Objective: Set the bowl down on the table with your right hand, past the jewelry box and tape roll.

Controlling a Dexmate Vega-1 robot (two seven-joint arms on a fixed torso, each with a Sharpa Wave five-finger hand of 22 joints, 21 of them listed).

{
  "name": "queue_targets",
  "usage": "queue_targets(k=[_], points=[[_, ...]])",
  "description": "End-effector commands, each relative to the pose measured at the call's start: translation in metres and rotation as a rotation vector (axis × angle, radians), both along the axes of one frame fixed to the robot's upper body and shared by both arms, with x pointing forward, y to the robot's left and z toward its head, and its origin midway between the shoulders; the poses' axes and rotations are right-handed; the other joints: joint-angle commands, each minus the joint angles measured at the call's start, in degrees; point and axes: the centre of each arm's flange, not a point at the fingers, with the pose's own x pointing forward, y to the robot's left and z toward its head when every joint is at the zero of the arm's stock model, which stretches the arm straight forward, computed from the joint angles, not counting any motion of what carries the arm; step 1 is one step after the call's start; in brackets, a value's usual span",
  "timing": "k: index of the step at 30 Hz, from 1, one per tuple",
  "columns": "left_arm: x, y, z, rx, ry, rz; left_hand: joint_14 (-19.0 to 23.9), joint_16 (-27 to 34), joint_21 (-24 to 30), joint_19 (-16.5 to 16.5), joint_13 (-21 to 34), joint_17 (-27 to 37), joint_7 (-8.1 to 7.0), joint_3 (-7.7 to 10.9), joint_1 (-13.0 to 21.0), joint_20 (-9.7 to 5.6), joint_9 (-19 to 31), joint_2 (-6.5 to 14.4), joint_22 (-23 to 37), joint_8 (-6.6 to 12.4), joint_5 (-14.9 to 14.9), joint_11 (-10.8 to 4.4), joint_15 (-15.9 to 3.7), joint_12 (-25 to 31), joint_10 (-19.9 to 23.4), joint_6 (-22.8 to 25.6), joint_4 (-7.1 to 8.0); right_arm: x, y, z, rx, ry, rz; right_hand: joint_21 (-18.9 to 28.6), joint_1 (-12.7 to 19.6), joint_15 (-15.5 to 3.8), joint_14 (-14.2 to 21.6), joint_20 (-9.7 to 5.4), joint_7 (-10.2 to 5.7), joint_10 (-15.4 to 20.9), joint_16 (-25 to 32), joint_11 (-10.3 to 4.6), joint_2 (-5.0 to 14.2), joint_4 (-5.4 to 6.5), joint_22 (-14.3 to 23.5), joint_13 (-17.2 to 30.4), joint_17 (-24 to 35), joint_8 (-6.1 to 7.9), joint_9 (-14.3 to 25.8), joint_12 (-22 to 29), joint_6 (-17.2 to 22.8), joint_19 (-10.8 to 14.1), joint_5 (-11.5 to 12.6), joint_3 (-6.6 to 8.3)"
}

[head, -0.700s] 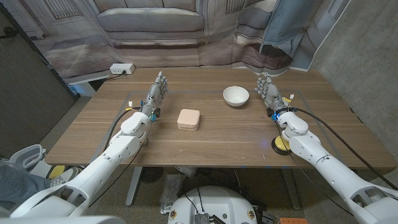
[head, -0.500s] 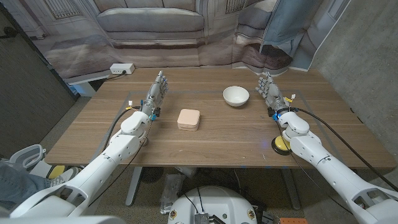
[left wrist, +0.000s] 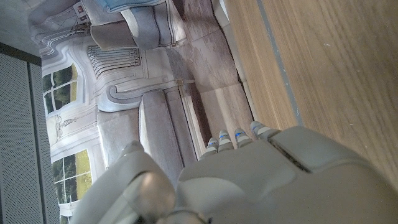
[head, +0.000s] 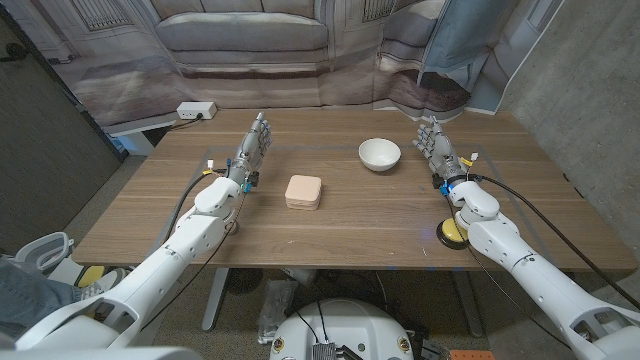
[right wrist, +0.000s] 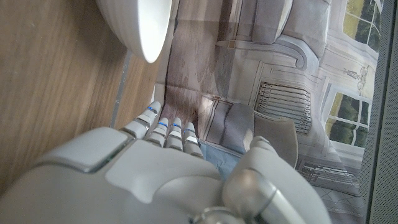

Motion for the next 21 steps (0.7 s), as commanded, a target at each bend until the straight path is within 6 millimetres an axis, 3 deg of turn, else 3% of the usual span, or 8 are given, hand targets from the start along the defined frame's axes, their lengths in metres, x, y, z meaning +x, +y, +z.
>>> queue_targets(k=[1,21], points=[[-0.009,-0.001,0.003,0.016,-0.002,0.006,0.04,0.30,0.27,-0.09,0.24,0.21,0.36,0.13,0.84,-4.13,0.22,0.00,0.17,0.50,0.40,0.13,0.29,0.34,0.11,-0.08,-0.38,-0.005,-0.003,0.003,-0.014,-0.028,0.010,0.13,0.80,0.20,0.44,-1.48,0.01,0.24,0.36,0.20,0.19,-0.30,0.29,0.11,0.27,0.24,0.21,0.30,0.54,0.50,0.22,0.15],[-0.004,-0.005,0.007,0.031,0.006,-0.019,0.19,0.36,0.29,-0.20,0.24,0.20,0.44,0.04,1.31,-3.50,0.22,0.17,0.17,0.57,0.56,0.24,0.30,0.45,0.38,0.16,-0.66,-0.017,0.001,0.009,-0.070,-0.082,0.015,-0.08,1.61,-0.06,1.49,-1.54,-0.51,1.47,0.38,-0.20,0.49,-0.89,0.35,0.11,0.30,0.20,0.22,0.48,1.17,1.39,0.11,0.27]])
